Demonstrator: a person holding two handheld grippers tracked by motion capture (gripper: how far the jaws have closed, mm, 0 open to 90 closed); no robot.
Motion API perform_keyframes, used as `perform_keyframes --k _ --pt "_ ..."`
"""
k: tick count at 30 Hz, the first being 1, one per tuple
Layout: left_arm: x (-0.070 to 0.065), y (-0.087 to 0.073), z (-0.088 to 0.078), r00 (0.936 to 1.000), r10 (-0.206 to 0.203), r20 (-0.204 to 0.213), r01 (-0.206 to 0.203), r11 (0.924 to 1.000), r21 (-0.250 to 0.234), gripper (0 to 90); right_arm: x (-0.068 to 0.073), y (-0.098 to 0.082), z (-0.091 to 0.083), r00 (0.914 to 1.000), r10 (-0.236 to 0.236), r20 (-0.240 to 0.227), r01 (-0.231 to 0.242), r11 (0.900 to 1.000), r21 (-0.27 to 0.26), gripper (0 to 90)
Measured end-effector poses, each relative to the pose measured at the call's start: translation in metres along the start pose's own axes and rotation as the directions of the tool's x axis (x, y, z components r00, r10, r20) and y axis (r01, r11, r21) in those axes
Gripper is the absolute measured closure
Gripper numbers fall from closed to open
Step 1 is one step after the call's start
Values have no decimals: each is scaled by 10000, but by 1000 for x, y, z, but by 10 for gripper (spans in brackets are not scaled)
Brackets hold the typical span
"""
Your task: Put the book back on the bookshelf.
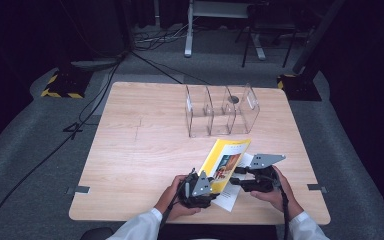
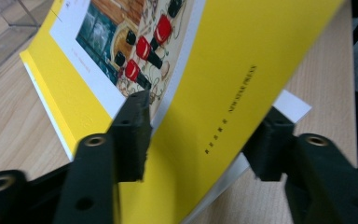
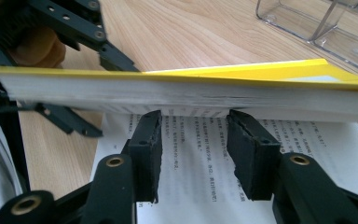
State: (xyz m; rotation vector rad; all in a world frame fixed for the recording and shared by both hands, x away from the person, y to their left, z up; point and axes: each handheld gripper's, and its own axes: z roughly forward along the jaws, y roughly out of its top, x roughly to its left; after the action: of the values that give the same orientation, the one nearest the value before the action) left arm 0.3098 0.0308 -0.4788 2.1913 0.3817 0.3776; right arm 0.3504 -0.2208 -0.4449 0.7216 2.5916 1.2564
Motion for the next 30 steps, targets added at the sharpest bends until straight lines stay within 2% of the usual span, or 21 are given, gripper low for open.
perform_keyframes --k 3,8,10,13,14,15,16,17,18,19,21,22,23,25,26,27,28,30 --pt "-6 2 -4 9971 555 -518 -550 9984 118 662 -1 0 0 9998 173 41 -173 9998 73 567" --pt "-3 1 -10 9959 668 -605 -656 9976 218 748 1 0 1 9998 163 71 -163 9999 33 554" --pt "3 -1 -17 9950 647 -767 -621 9974 356 798 0 -1 -2 9999 98 -108 -98 9999 -37 534" --pt "11 -6 -23 9968 422 -685 -392 9982 452 815 5 -3 -12 9978 -385 -535 369 9988 -312 494" --pt "18 -12 -29 9977 370 -563 -337 9977 587 811 6 -2 -17 9966 -651 -511 625 9967 -510 487" --pt "18 -12 -29 9977 370 -563 -337 9977 587 805 8 -1 -22 9949 -849 -544 809 9941 -728 482" --pt "25 -18 -35 9985 383 -395 -356 9972 660 801 9 0 -27 9931 -994 -628 927 9905 -1016 469" --pt "25 -18 -35 9985 383 -395 -356 9972 660 799 9 0 -27 9931 -994 -628 927 9905 -1016 469" --pt "29 -21 -38 9988 384 -295 -365 9974 623 799 9 2 -31 9914 -1137 -645 1049 9864 -1265 452" --pt "34 -24 -43 9992 360 -176 -348 9973 641 800 11 7 -34 9876 -1458 -577 1347 9773 -1634 410" --pt "36 -26 -45 9993 359 -89 -351 9969 702 800 11 9 -33 9859 -1583 -548 1475 9754 -1637 400" --pt "39 -28 -48 9992 396 -14 -394 9962 783 799 12 11 -30 9829 -1778 -474 1686 9734 -1551 390" --pt "41 -30 -50 9991 431 27 -431 9954 854 798 12 14 -24 9792 -1987 -413 1912 9714 -1408 393" --pt "45 -35 -54 9983 564 134 -575 9928 1049 793 11 20 -14 9738 -2195 -590 2121 9710 -1103 411" --pt "46 -36 -56 9980 589 208 -608 9925 1063 790 12 24 -8 9718 -2306 -500 2259 9704 -855 410" --pt "49 -39 -58 9979 576 307 -607 9917 1132 785 12 27 -4 9696 -2397 -481 2360 9691 -720 406" --pt "51 -41 -60 9978 550 358 -588 9917 1144 781 13 31 2 9623 -2657 -576 2628 9633 -541 400" --pt "59 -48 -68 9986 314 417 -356 9939 1046 771 12 34 11 9567 -2804 -787 2799 9599 -173 393"
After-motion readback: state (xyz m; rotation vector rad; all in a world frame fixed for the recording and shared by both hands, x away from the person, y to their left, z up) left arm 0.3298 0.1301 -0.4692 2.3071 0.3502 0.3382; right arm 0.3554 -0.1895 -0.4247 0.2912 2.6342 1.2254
